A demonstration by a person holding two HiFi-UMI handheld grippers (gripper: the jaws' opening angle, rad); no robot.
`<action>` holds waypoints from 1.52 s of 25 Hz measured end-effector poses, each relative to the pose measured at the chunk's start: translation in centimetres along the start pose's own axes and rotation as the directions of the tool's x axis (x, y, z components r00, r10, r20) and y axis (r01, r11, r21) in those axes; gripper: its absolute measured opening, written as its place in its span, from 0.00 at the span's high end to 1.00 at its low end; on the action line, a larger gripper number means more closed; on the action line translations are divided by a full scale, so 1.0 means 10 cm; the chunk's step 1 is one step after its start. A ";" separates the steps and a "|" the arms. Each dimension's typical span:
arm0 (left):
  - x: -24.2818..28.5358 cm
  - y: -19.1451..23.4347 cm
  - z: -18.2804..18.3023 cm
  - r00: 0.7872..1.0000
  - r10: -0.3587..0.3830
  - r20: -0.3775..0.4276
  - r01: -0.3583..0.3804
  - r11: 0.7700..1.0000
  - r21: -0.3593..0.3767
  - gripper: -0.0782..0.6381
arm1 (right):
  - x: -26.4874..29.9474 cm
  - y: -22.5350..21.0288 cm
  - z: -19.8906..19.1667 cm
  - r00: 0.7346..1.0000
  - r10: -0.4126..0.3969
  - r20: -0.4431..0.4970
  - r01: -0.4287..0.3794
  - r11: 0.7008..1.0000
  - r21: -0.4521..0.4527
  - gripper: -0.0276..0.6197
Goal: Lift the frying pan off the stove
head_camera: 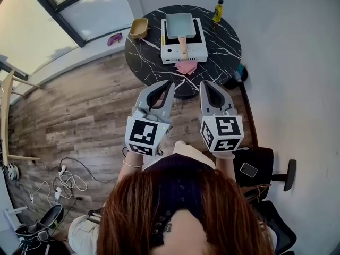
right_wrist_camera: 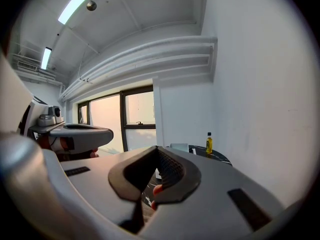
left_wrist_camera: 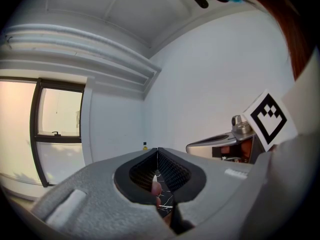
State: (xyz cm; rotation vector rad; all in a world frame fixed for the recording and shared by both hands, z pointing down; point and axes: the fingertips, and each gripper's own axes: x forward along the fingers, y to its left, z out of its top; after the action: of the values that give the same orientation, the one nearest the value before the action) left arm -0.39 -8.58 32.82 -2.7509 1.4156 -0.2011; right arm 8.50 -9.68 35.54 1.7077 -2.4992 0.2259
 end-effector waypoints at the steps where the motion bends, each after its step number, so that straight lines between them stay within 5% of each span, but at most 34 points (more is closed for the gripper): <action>1: 0.03 0.00 0.00 1.000 0.003 0.000 -0.003 1.000 -0.002 0.87 | 0.03 -0.03 -0.01 1.000 0.004 -0.004 -0.004 1.000 -0.003 0.94; 19: 0.33 0.03 -0.15 0.999 0.025 -0.036 -0.026 0.999 -0.028 0.87 | 0.28 -0.24 -0.17 0.998 0.031 -0.058 -0.032 0.999 -0.009 0.94; 38: 0.78 0.54 -0.16 0.996 0.059 -0.059 -0.062 0.997 -0.039 0.87 | 0.93 -0.42 -0.07 0.994 0.048 -0.101 -0.050 0.999 -0.016 0.94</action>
State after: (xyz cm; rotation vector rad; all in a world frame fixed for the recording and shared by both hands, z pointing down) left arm -0.49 -18.07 34.64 -2.7510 1.5314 -0.2548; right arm 9.02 -19.61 38.11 1.5883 -2.4642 0.2841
